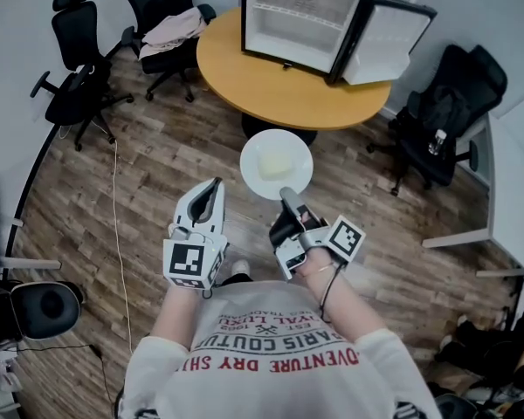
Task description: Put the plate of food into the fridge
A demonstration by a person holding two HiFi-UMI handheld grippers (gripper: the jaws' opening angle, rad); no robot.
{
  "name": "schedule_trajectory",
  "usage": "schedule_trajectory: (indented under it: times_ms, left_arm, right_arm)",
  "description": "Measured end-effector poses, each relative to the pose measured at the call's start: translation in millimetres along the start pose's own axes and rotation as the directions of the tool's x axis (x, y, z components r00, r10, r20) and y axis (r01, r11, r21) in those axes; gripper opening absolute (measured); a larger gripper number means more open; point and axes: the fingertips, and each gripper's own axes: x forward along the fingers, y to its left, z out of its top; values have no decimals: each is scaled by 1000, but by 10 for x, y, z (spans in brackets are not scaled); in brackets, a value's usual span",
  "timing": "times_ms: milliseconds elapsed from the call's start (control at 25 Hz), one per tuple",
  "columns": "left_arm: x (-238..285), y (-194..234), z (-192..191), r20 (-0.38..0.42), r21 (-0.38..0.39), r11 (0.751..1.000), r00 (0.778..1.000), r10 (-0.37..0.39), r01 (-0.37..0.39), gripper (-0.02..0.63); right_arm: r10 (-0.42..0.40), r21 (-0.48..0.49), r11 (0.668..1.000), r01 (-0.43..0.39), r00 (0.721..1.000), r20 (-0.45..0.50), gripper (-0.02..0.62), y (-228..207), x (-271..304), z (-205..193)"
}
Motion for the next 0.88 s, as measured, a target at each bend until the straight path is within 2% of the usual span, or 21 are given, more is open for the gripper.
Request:
schedule_trajectory:
  times_ms: [200,360,640,880]
  left_arm:
    - [179,375,-36,-14,-2,999,999,-42,42,34]
    - [348,490,-116,-28,-21,998,998,-62,62,34]
    - [809,646,-172,-26,-20,998,998,-56,55,34]
    - [1483,818,-139,-19,-13,1000,1000,-25,25,34]
  right_arm:
    - [-4,10,1000,3,999,42,40,-2,391,-73]
    - [-13,17,1000,12,998,54,40,-18,598,-30]
    - [-21,22,1000,20,999,45,40,-84,1007,305]
    - [-14,24,1000,14,1000,10,40,-58,1559,810]
